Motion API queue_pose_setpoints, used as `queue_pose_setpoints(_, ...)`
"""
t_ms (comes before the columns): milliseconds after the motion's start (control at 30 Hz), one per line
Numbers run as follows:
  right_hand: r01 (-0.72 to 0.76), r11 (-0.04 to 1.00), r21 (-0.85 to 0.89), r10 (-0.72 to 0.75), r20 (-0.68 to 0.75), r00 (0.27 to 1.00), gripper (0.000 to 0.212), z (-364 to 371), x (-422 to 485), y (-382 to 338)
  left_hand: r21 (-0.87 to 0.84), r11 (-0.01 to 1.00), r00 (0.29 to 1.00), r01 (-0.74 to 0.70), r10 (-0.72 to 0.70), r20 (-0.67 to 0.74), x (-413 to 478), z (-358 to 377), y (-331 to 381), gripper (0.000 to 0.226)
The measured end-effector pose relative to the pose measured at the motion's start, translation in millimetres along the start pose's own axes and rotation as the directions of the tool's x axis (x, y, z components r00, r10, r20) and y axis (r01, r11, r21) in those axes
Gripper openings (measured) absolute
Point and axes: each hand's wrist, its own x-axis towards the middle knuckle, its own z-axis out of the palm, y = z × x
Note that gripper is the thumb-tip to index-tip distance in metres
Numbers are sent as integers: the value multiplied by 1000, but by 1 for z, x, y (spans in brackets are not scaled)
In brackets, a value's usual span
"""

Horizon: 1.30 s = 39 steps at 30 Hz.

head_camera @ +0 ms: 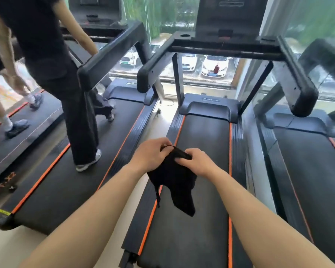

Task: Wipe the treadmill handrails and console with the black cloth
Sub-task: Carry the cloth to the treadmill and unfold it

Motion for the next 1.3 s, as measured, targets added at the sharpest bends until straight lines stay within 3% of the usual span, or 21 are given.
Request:
queue_pose_setpoints(167,-129,992,-12,129,36,991,56,-19,42,-2,-44,999,999,9,-7,45,52,-18,-23,18)
queue_pose_setpoints(467,-129,989,71,138,-136,981,55,-67,128,-1,-33,999,991,11,-15,-132,160,-45,-38,18)
queue_pose_setpoints(633,-65,967,245,111,-179,977,50,-97,212,-6,-54,998,999,36,-35,34,241,-63,-44,42)
queue_pose_setpoints(733,-57,945,323,112,-153,982,43,-123,267,-10,12,999,999,34,-34,32,295,-71,-54,32)
queue_pose_setpoints(833,-86,933,350,127,-95,987,30,-149,313,-20,-3,983,983,184,-184,1,342,-90,-67,18)
queue_pose_setpoints(1000,-161,951,262,126,146,981,18,-191,361,-62,111,923,925,368,-376,60,381,-138,-65,8)
queue_pose_setpoints(1100,-144,944,299,108,133,985,2,-208,373,-94,14,889,889,458,-458,6,391,-163,-61,9)
queue_pose_setpoints(1300,-218,919,330,168,173,971,23,-218,403,-133,-159,812,821,561,-570,-18,414,-211,-77,13)
